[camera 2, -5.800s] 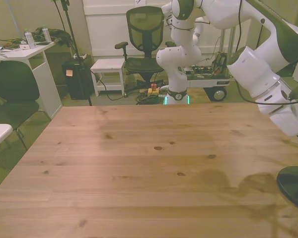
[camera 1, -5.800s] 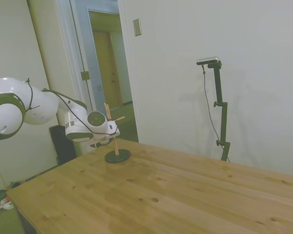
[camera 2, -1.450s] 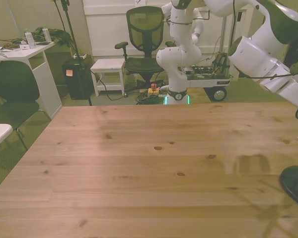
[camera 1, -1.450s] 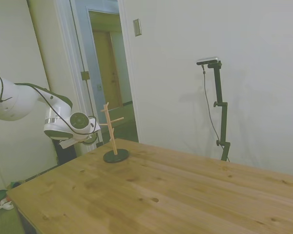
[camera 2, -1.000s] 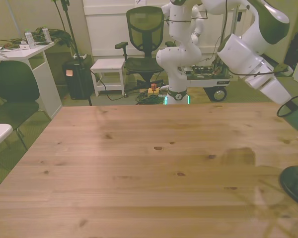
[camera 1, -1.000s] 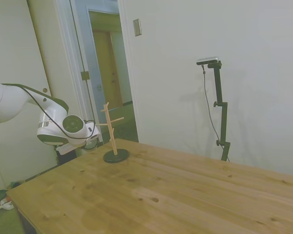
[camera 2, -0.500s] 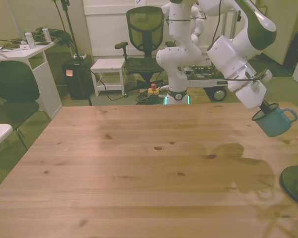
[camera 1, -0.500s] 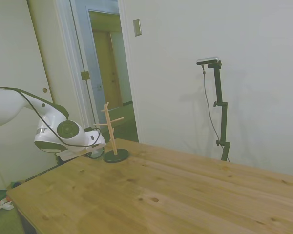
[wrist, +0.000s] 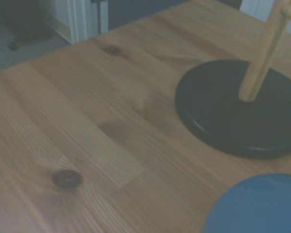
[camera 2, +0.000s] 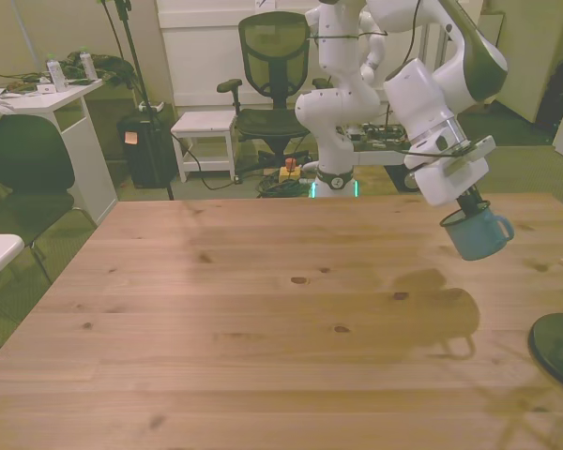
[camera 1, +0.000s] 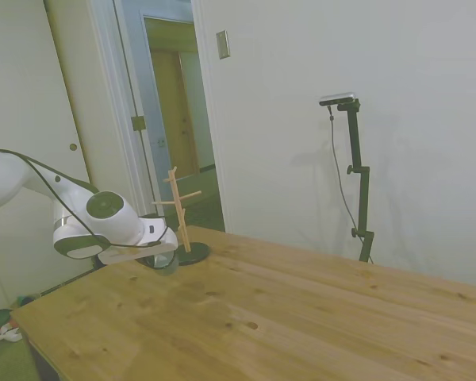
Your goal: Unload the mug
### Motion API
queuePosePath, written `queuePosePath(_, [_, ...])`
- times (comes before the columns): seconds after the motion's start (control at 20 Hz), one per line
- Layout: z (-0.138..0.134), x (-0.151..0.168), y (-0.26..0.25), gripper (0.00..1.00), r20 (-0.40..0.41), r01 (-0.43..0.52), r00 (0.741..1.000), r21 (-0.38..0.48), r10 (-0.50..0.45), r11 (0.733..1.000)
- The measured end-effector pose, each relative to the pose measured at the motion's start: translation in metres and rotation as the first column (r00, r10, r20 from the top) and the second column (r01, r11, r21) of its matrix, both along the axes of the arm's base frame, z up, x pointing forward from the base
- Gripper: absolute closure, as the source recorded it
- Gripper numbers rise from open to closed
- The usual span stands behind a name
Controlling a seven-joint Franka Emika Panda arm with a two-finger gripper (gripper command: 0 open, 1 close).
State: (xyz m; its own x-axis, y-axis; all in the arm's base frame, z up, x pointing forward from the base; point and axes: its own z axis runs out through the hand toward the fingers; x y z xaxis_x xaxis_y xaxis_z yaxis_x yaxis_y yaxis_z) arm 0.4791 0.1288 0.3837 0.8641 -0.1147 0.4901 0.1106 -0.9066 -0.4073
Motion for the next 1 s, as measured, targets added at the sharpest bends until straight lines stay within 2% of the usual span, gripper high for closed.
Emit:
queuePosePath(0.2, [0.005, 0.002, 0.000, 1.00, -0.094, 0.026, 0.995, -0.022, -0.028, 0.999])
queuePosePath(0.4, [0.014, 0.001, -0.011, 1.00, -0.201, 0.059, 0.977, -0.035, -0.065, 0.998])
queuePosePath(0.55, [0.016, 0.010, -0.025, 1.00, -0.245, 0.096, 0.964, -0.059, -0.107, 0.994])
queuePosePath(0.75, [0.007, 0.024, -0.041, 1.00, -0.309, 0.138, 0.938, -0.085, -0.157, 0.987])
queuePosePath(1.0, [-0.005, 0.040, -0.053, 1.00, -0.345, 0.176, 0.916, -0.108, -0.203, 0.979])
